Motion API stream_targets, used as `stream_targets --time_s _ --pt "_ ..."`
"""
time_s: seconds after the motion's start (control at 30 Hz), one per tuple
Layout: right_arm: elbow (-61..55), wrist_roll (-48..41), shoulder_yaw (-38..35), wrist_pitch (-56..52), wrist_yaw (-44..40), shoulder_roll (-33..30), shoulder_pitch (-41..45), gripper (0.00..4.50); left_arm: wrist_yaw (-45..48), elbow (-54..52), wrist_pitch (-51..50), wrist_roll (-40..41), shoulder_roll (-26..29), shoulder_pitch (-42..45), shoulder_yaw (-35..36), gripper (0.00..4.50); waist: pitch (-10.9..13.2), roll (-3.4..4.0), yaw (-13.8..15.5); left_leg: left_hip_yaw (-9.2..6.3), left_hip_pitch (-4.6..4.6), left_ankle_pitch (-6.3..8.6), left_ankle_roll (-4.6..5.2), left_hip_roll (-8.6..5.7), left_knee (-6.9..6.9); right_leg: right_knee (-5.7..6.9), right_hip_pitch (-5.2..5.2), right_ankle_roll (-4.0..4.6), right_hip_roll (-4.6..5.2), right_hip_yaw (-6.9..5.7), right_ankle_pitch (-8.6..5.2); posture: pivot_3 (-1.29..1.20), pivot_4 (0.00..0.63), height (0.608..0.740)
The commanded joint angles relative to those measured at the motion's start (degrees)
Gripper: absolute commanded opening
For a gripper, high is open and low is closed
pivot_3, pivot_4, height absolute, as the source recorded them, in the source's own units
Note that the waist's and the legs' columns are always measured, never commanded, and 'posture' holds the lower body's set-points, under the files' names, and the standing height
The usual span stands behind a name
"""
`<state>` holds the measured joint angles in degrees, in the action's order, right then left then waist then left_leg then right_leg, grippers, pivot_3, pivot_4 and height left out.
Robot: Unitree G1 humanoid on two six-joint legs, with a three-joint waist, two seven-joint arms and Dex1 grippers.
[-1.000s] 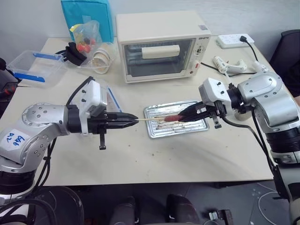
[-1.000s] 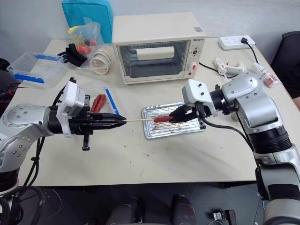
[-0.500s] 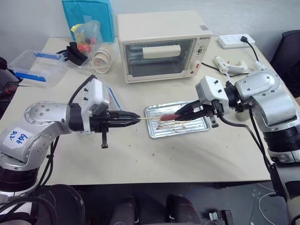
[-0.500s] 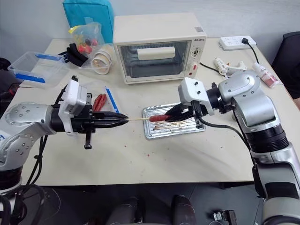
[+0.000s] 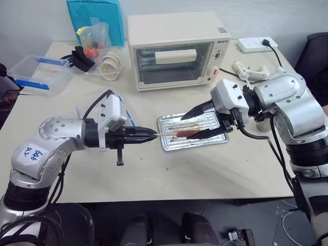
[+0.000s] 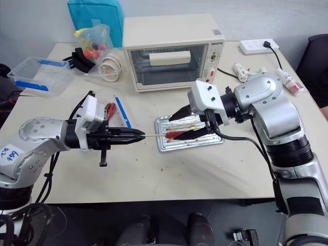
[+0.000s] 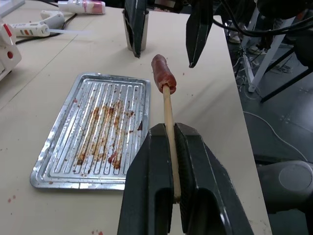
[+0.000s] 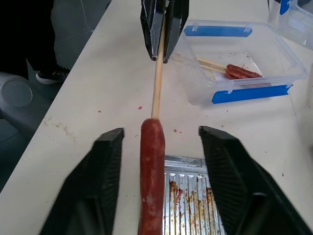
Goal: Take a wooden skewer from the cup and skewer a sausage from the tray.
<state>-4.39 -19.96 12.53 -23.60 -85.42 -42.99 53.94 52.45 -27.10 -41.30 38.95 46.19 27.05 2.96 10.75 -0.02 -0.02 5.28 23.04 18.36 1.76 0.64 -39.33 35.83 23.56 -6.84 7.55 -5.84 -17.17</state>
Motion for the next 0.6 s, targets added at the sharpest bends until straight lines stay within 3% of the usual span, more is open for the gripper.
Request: stream_targets --time_s 0.03,0.2,0.33,0.6 --pt "1.1 0.4 -3.0 2.3 0.3 -1.9 1.9 2.61 -4.0 -5.3 -1.3 2.1 0.8 -2.8 6.3 0.0 0.0 0.0 0.0 0.01 0.0 0.0 0.0 0.0 0.0 0.0 0.0 0.0 0.02 0.02 0.0 0.0 0.15 0.74" --pt "4.1 -3.3 -7.1 -4.1 1.4 -4.1 4.8 2.61 -17.6 -12.2 -7.0 0.8 -0.6 -9.7 16.5 0.0 0.0 0.0 -0.1 -0.02 0.0 0.0 0.0 0.03 0.0 0.0 0.0 0.0 0.02 0.01 0.0 0.0 0.15 0.74" --pt "1.7 -10.1 -11.1 -14.5 2.2 -5.6 5.7 2.61 -34.4 -17.5 -16.0 1.1 -6.7 -11.6 23.6 0.0 0.0 -0.02 0.1 -0.11 0.0 0.01 0.01 0.03 -0.02 -0.01 -0.07 0.0 0.06 0.01 0.0 0.0 0.15 0.74" --pt "-3.2 -17.0 -14.1 -22.7 7.4 -4.4 6.4 2.61 -58.5 -19.9 -23.4 -8.4 -20.9 -10.3 22.4 0.0 0.0 -0.13 0.3 -0.11 -0.01 0.01 0.01 -0.03 -0.05 0.03 -0.1 0.01 0.1 0.02 0.01 0.0 0.15 0.74"
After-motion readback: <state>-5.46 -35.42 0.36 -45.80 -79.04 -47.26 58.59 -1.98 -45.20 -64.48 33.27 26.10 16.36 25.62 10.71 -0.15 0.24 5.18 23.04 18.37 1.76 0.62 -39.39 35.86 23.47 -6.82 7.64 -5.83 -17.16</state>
